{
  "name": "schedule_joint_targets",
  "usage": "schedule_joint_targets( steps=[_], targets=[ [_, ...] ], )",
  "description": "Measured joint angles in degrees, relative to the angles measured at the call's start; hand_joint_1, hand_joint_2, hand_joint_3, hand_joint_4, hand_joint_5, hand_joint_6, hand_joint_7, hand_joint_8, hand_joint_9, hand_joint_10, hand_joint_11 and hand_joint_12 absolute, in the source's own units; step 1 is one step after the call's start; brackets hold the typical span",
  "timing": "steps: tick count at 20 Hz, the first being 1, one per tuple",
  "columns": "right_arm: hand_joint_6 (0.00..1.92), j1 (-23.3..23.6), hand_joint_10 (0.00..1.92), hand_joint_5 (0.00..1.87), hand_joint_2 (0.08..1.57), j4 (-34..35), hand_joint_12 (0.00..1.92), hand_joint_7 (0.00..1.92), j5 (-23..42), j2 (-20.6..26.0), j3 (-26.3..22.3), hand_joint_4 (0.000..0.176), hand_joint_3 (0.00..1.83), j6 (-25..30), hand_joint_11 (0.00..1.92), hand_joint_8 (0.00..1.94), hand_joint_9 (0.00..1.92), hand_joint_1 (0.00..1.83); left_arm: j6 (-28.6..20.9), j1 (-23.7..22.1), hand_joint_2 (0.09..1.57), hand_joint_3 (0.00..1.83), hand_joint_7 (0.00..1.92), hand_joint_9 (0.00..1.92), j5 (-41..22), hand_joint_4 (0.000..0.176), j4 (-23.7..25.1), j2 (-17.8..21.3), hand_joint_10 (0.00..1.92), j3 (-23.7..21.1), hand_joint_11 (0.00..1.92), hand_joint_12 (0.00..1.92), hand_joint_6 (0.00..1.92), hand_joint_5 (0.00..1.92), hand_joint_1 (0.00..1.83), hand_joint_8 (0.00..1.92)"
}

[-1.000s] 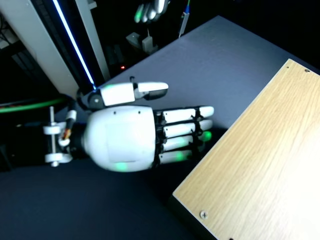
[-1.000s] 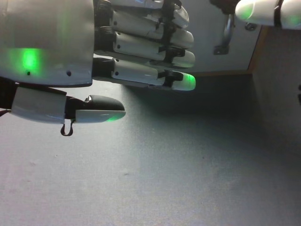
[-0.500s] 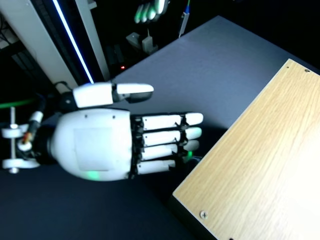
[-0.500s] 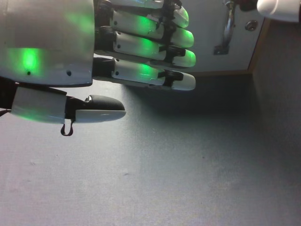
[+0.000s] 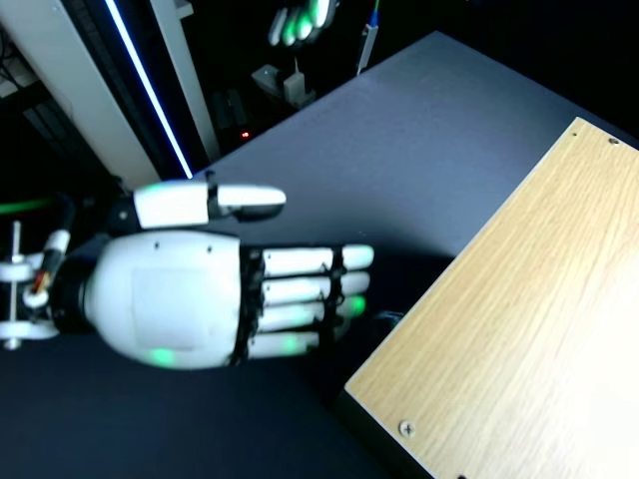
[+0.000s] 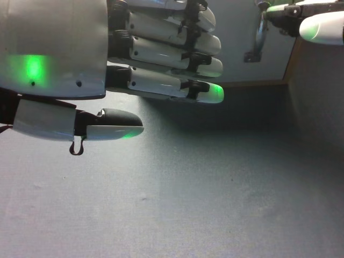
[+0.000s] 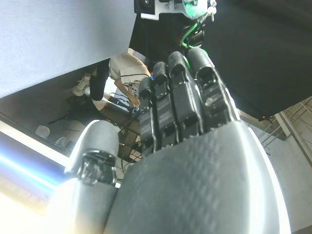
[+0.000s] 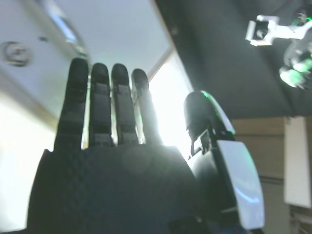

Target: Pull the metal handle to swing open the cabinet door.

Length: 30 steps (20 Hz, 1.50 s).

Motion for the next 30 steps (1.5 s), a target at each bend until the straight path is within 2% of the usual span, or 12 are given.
schedule_joint_targets(
  steps=[5, 17, 24, 27, 30],
  targets=[
    [0.00, -0.66, 0.00, 0.26, 1.57, 1.92, 0.68, 0.26, -1.22, 0.94, -0.61, 0.000, 0.08, 0.07, 0.00, 0.00, 0.24, 0.00, -0.02, 0.00, 1.57, 0.20, 0.38, 0.35, 0.02, 0.000, -0.02, 0.00, 0.01, 0.00, 0.01, 0.77, 0.01, 0.37, 0.00, 0.01],
    [0.00, -1.05, 0.00, 0.27, 1.57, 3.93, 0.67, 0.26, -9.09, 1.66, -1.79, 0.000, 0.09, 0.59, 0.00, 0.00, 0.23, 0.00, 0.00, 0.00, 1.57, 0.19, 0.38, 0.34, 0.02, 0.000, -0.02, 0.00, 0.00, 0.00, 0.00, 0.77, 0.00, 0.35, 0.00, 0.00],
    [0.00, -1.05, 0.00, 0.25, 1.57, 4.39, 0.65, 0.24, -10.86, 1.64, -1.86, 0.000, 0.09, 5.35, 0.00, 0.00, 0.22, 0.00, 0.00, 0.00, 1.57, 0.19, 0.38, 0.34, 0.04, 0.000, 0.00, 0.00, 0.00, 0.00, 0.00, 0.77, 0.00, 0.36, 0.00, 0.00],
    [0.00, -1.05, 0.00, 0.24, 1.57, 4.50, 0.64, 0.24, -11.37, 1.57, -1.86, 0.000, 0.09, 10.29, 0.00, 0.00, 0.22, 0.00, 0.00, 0.00, 1.57, 0.20, 0.39, 0.35, 0.02, 0.000, 0.00, -0.02, 0.00, 0.00, 0.01, 0.78, 0.01, 0.37, 0.00, 0.00],
    [0.01, -1.05, 0.00, 0.27, 1.57, 4.50, 0.68, 0.26, -11.78, 1.22, -1.86, 0.000, 0.08, 10.84, 0.00, 0.01, 0.24, 0.00, 0.00, 0.00, 1.57, 0.20, 0.38, 0.35, 0.02, 0.000, 0.00, 0.00, 0.00, 0.00, 0.00, 0.78, 0.00, 0.36, 0.00, 0.00]
  ],
)
